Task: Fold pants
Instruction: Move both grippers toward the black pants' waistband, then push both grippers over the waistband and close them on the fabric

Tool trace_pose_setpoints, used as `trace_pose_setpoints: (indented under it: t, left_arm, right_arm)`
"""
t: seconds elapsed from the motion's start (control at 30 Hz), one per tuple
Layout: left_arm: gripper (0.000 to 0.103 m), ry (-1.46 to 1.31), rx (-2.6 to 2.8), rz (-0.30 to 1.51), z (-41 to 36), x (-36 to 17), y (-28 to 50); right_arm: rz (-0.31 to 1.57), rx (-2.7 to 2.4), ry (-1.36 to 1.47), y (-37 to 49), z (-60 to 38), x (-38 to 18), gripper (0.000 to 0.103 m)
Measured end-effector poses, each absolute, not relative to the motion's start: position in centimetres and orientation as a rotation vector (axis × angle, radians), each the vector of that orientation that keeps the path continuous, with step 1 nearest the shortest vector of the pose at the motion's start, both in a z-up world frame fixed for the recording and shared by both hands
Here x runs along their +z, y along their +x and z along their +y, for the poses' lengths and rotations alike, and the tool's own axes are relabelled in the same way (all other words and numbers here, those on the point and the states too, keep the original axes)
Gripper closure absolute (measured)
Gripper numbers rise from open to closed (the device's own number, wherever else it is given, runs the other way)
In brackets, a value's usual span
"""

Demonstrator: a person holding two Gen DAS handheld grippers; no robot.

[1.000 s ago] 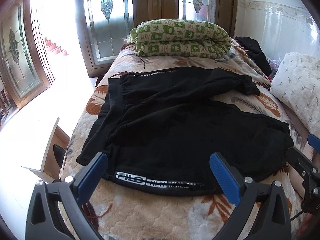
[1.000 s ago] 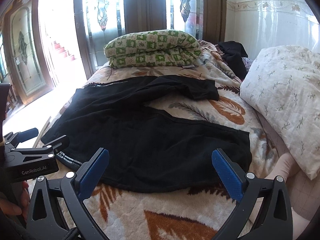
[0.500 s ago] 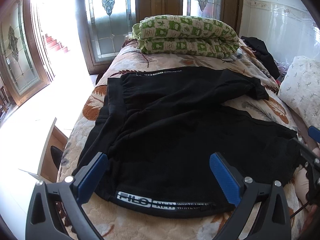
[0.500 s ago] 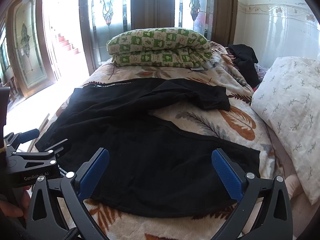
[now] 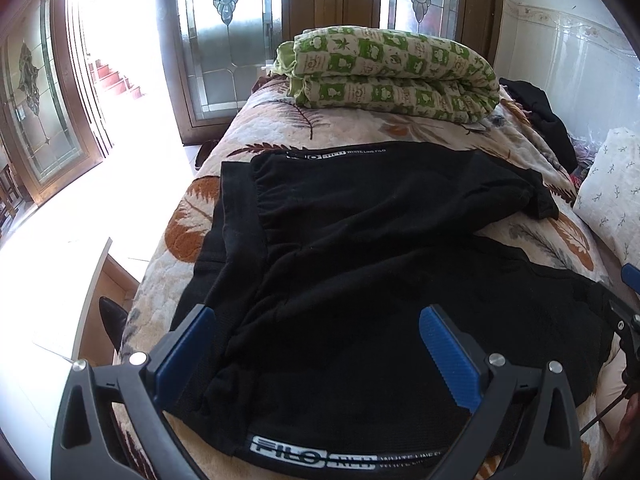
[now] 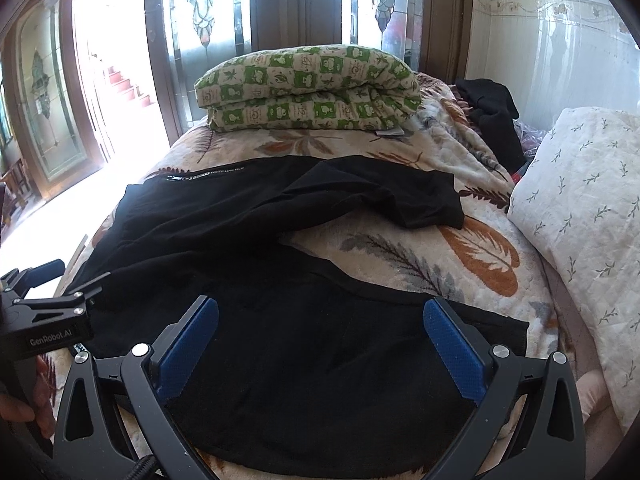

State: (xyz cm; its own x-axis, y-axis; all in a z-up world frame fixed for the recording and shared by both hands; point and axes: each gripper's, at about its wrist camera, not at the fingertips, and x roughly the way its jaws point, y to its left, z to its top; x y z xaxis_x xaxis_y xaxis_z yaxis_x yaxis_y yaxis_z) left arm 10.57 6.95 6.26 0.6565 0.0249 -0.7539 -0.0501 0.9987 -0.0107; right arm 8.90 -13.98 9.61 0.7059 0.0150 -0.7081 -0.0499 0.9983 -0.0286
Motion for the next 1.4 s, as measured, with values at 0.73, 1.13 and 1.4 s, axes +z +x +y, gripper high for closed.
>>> trace_pose_setpoints:
  t: [0.73,1.13,1.4]
  left_arm:
    - [0.000,-0.095,0.062,0.956,14.2,5.9,21.8]
    - [0.000,-0.180,0.041,1.024,17.9,3.5,26.9]
    - [0.000,-0.237,0.025,1.064,19.2,1.4,30.0]
  right_arm:
    - [0.900,0.023,0.073,18.2,-19.3,9.1,0.000]
    - [0.991,0.083,0.117,24.8,-17.9,7.7,0.000]
    - [0.993,0.106,0.037,28.0,-15.8,7.1,0.000]
